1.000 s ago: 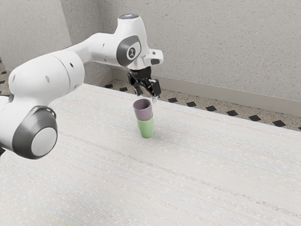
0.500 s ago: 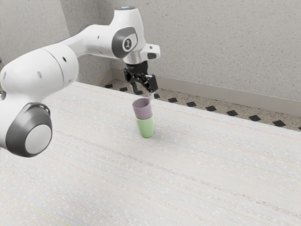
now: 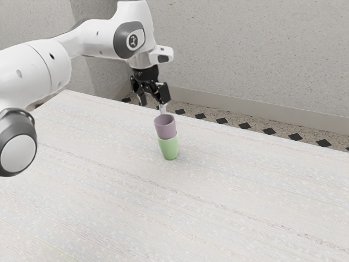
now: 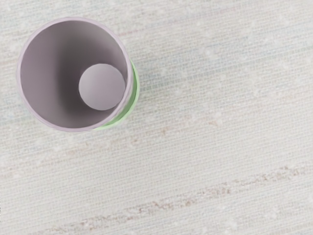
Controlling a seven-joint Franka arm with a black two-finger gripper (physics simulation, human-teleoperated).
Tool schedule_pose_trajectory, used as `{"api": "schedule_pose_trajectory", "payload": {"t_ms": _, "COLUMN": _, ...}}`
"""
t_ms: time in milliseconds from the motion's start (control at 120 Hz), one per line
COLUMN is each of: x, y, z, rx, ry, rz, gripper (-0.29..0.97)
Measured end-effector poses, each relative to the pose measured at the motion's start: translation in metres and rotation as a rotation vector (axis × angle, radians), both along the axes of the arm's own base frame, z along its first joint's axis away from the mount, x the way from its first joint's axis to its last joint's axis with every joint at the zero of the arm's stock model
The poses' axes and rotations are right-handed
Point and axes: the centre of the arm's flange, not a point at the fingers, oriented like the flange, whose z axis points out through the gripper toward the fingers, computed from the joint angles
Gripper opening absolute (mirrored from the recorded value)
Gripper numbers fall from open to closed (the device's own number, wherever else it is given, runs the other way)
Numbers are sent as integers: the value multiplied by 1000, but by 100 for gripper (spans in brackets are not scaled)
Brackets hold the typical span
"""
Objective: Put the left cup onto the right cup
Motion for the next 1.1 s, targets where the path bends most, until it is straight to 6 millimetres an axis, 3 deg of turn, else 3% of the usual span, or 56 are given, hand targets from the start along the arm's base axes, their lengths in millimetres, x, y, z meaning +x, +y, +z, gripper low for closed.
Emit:
{"api": "schedule_pose_trajectory", "payload": {"t_ms": 550, "x": -43, "y": 8, "z": 66, "rx": 5, "ry": -1, "rz": -11, "gripper": 68}}
{"api": "schedule_pose_trajectory", "payload": {"t_ms": 742, "x": -53, "y": 8, "z": 80, "rx": 12, "ry": 3, "rz": -18, "gripper": 68}}
{"api": "schedule_pose_trajectory", "payload": {"t_ms": 958, "x": -69, "y": 3, "z": 113, "rx": 16, "ry": -32, "rz": -38, "gripper": 68}}
{"api": "schedule_pose_trajectory", "payload": {"t_ms": 1100, "x": -74, "y": 2, "z": 117, "rx": 10, "ry": -34, "rz": -43, "gripper": 68}}
